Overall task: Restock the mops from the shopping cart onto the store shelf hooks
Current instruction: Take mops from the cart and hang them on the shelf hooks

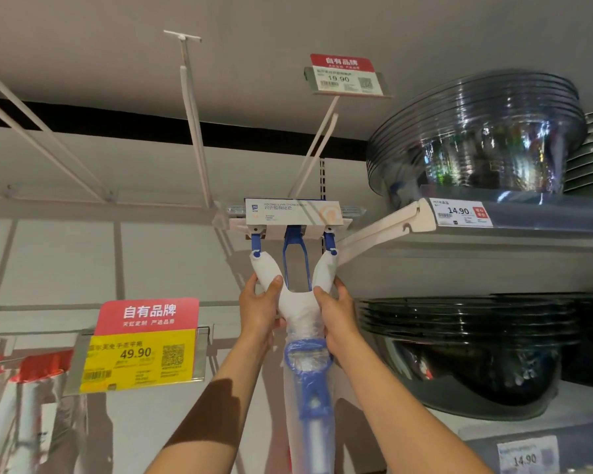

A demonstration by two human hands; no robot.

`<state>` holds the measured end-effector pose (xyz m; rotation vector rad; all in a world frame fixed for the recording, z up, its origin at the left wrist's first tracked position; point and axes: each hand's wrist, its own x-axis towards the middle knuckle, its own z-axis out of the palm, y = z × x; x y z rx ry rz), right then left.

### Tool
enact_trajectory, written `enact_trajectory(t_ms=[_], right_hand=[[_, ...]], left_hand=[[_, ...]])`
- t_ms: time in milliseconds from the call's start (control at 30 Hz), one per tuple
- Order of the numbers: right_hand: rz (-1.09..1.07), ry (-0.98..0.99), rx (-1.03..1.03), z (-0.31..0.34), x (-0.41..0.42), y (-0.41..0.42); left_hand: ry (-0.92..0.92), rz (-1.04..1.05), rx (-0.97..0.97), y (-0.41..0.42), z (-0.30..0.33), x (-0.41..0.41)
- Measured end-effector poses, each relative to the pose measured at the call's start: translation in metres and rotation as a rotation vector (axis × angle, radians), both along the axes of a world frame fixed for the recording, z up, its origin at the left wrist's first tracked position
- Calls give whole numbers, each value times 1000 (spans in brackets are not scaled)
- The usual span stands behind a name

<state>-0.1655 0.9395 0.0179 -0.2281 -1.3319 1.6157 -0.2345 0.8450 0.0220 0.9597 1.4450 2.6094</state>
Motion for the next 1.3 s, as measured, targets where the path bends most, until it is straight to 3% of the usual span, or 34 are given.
enact_trajectory(t_ms=[800, 1300], right_hand=[[-15, 50, 47, -31, -58, 29], [3, -169, 45, -45, -68, 32]], left_hand=[[-40, -66, -59, 27, -28, -59], [-90, -150, -129, 16, -38, -47]])
